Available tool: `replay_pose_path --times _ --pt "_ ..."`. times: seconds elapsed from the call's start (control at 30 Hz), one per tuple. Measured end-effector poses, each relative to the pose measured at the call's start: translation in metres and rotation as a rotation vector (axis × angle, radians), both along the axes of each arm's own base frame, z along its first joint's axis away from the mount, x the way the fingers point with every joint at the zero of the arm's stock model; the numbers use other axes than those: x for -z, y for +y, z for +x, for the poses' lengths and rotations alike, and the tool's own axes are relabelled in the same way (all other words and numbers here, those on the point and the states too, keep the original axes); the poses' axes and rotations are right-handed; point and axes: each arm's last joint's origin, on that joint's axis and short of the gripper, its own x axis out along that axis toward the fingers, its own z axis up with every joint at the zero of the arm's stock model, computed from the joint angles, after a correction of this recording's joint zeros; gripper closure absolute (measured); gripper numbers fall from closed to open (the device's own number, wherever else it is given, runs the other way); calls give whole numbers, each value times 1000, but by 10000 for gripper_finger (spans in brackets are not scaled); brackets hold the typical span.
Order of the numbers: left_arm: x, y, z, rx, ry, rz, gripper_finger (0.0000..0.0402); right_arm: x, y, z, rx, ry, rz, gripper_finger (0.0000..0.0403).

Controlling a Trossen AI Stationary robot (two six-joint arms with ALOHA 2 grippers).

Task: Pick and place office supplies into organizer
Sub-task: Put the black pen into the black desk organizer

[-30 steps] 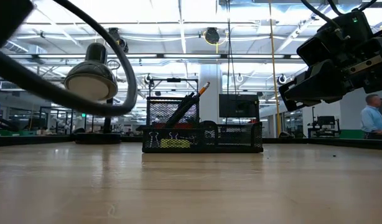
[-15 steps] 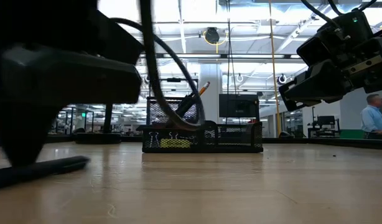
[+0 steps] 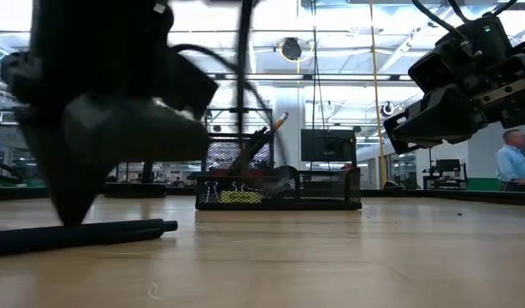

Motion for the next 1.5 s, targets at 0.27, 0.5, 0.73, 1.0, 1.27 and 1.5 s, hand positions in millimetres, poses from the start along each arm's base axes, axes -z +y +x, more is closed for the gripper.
replay_pose_path --times 0.27,0.5,0.73,1.0,1.27,1.5 --pt "-47 -13 9 88 -178 -113 378 -1 0 0 2 -7 1 399" --pt "-54 -20 21 169 -307 -200 284 0 0 0 2 -5 2 399" --pt "-51 -22 22 169 -289 -249 165 0 0 0 2 2 3 399" --pt "-51 -24 20 218 -256 -276 156 0 0 0 2 2 3 399" --pt "-35 -20 18 245 -237 -257 197 0 0 0 2 3 3 399" --pt "-7 -18 12 239 -209 -298 201 0 0 0 2 3 2 399"
